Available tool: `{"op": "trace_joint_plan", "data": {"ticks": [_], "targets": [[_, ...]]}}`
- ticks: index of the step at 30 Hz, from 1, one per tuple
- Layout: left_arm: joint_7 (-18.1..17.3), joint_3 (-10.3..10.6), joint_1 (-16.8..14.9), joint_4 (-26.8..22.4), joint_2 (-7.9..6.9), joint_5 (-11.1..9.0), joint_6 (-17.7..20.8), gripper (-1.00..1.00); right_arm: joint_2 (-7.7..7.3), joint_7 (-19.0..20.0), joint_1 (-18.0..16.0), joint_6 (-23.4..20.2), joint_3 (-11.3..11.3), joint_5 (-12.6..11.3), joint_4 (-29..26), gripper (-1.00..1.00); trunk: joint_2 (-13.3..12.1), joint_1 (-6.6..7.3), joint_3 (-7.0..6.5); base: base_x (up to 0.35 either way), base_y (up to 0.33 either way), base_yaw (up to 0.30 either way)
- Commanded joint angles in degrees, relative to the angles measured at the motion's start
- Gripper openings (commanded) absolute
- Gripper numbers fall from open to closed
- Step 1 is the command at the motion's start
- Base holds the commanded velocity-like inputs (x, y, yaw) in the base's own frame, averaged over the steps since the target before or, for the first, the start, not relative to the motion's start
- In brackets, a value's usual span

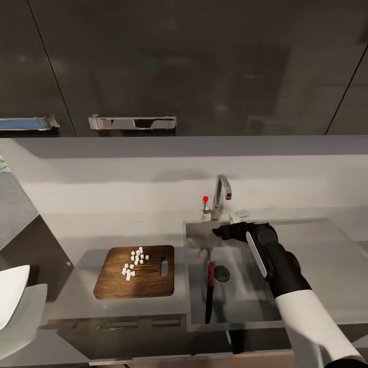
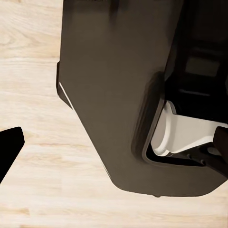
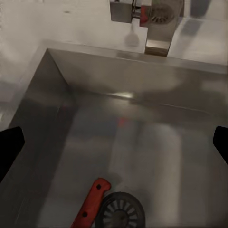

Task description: In the kitchen, take the Vidalia onion out of the sink, dice it on the chopping board with the paring knife, put the diced onion into the bowl on the countertop, then place both the paring knife and the chopping board into the sink.

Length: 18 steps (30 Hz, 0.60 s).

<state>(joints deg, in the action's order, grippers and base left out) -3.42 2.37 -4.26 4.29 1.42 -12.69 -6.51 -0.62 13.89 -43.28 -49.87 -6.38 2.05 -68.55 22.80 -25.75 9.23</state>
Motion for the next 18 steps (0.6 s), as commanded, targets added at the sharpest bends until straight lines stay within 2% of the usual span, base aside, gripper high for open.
{"op": "trace_joint_plan", "data": {"ticks": [1,5,13,18], "targets": [[-0.29,0.26,-0.12,0.30,0.00,-0.58,-0.44,1.00,-0.06,0.23,-0.05,-0.37,-0.06,0.22,-0.16,1.00,0.12,-0.03,0.12,0.000,0.018,0.000],[-0.30,0.25,-0.12,0.35,-0.09,-0.58,-0.49,1.00,-0.07,0.25,-0.05,-0.44,-0.04,0.15,-0.26,1.00,0.12,-0.03,0.12,0.000,0.115,0.000],[-0.31,0.23,-0.13,0.36,-0.27,-0.59,-0.52,1.00,-0.08,0.32,-0.05,-0.41,-0.04,0.14,-0.20,1.00,0.12,-0.03,0.12,-0.001,0.260,0.000],[-0.31,0.19,-0.13,0.36,-0.28,-0.62,-0.44,1.00,-0.08,0.34,-0.05,-0.41,-0.04,0.15,-0.12,1.00,0.12,-0.03,0.12,-0.120,0.123,0.000]]}}
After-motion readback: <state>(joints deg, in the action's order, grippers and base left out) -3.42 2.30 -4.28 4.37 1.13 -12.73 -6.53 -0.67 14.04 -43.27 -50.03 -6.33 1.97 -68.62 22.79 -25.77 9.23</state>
